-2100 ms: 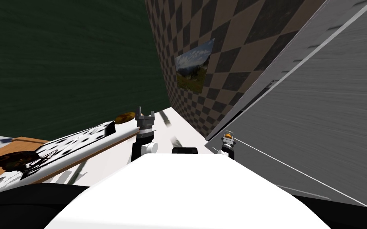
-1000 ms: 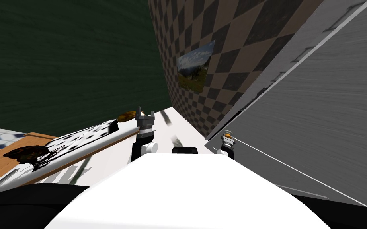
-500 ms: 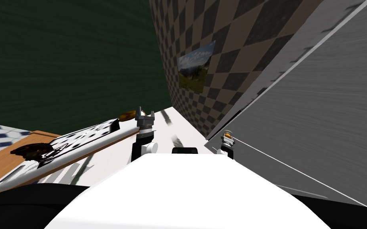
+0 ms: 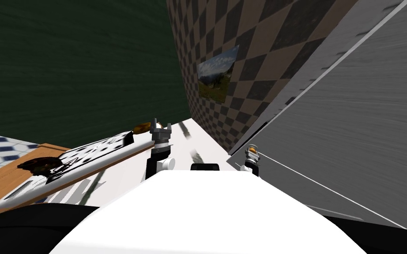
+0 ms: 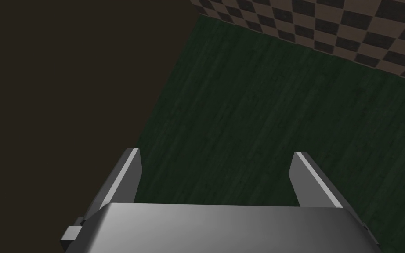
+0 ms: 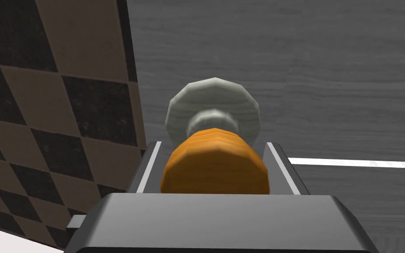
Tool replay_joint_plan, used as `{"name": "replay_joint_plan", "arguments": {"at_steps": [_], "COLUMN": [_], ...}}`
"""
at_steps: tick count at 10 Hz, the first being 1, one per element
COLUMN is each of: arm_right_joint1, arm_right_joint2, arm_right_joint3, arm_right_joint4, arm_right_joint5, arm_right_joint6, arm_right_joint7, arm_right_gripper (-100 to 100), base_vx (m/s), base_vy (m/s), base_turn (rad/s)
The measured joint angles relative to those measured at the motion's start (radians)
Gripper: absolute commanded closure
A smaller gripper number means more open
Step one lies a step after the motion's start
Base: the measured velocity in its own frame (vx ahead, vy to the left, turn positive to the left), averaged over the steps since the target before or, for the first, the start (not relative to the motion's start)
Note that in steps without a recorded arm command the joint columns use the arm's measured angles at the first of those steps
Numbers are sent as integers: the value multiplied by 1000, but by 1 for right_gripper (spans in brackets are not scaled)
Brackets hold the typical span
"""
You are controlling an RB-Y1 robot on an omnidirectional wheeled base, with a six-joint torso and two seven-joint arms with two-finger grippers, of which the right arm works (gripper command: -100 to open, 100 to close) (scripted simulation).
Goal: Pull the door open
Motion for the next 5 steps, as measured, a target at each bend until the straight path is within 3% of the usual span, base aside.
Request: {"name": "replay_joint_plan", "arguments": {"at_steps": [3, 5], "arm_right_joint1": [1, 5], "arm_right_joint2": [-7, -4], "arm_right_joint3": [13, 33], "arm_right_joint4": [-12, -21], "arm_right_joint5": [9, 20], "arm_right_joint6": [-1, 3], "arm_right_joint7": [-12, -20], "arm_right_gripper": [100, 100], "base_vx": [-165, -235], "base_vy": [33, 28], "base_turn": [47, 66]}}
